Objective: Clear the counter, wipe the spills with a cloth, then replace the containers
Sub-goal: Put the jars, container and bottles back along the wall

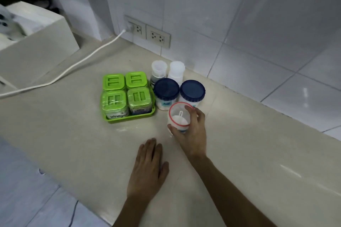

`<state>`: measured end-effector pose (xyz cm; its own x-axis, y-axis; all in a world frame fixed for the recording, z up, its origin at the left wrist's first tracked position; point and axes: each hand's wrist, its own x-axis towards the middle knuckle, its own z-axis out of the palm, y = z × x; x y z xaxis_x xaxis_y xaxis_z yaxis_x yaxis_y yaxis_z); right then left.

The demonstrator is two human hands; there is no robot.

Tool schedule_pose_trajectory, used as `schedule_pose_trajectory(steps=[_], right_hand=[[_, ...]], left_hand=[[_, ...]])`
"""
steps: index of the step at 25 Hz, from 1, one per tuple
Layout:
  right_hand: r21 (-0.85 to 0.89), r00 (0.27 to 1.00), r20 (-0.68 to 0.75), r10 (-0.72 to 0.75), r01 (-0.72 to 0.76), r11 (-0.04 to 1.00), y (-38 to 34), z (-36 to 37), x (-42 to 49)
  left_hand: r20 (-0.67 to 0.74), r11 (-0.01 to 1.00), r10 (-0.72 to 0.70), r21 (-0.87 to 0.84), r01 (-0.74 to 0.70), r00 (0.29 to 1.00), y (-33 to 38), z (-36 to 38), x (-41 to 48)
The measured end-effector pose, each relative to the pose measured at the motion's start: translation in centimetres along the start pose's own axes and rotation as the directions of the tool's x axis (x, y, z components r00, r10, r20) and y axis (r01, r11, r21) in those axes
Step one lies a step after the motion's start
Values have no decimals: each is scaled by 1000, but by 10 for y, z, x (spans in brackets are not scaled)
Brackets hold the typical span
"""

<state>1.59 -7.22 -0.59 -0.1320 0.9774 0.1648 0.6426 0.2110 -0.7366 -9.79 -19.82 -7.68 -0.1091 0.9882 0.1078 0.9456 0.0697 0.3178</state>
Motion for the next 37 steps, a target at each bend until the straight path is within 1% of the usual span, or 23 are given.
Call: schedule_pose_trajectory(steps=[4, 6, 7, 9, 11, 14, 16, 18, 20, 21, 24, 28, 31, 34, 35, 36, 37], right_hand=[[-2, 998, -52, 36, -36, 999, 28, -51, -12], [-23, 992, -105, 70, -72, 997, 58, -94, -33], [-29, 985, -143, 98, -103, 994, 74, -117, -44], [-40, 954, -239, 179, -194, 980, 113, -171, -62], [-45, 908, -321, 271, -301, 953, 155, -226, -70], [-59, 843, -420, 336, -395, 917, 212, -305, -68], [-40, 793, -478, 378, -450, 892, 247, -349, -60], [-13, 757, -515, 403, -477, 879, 280, -388, -46], [-13, 737, -532, 417, -499, 866, 311, -419, -28], [-17, 741, -527, 415, -498, 867, 324, -430, -19], [-7, 760, -501, 413, -481, 877, 348, -445, 2], [-15, 763, -486, 426, -494, 869, 372, -439, 1], [-70, 770, -479, 423, -513, 855, 378, -431, -1], [-78, 782, -455, 427, -513, 855, 374, -429, 0], [-109, 783, -463, 415, -515, 850, 371, -426, -3], [-189, 786, -493, 373, -515, 836, 365, -422, -7], [-297, 797, -527, 296, -499, 814, 355, -415, -11]], left_hand=[[-31, 1000, 27, 4, -27, 999, 6, 0, 0], [-90, 998, 59, -24, -61, 994, 19, -2, 2], [-118, 993, 102, -46, -108, 988, 33, -2, 5], [-149, 964, 235, -90, -250, 961, 83, 11, 18], [-132, 916, 365, -128, -381, 922, 150, 38, 37], [-117, 840, 517, -119, -529, 848, 251, 80, 61], [-134, 817, 555, -100, -568, 821, 294, 104, 66], [-123, 818, 554, -102, -566, 823, 320, 122, 66], [-114, 817, 563, -77, -572, 819, 328, 131, 66], [-129, 815, 567, -56, -576, 814, 329, 134, 67], [-140, 818, 569, -8, -575, 810, 325, 129, 68], [-118, 830, 555, 9, -558, 824, 328, 126, 67], [-144, 826, 559, 13, -564, 816, 329, 129, 67], [-122, 824, 565, 29, -566, 816, 324, 128, 66], [-114, 826, 562, 36, -562, 819, 322, 126, 66], [-113, 830, 557, 41, -557, 822, 321, 123, 65], [-117, 835, 549, 41, -548, 828, 320, 120, 64]])
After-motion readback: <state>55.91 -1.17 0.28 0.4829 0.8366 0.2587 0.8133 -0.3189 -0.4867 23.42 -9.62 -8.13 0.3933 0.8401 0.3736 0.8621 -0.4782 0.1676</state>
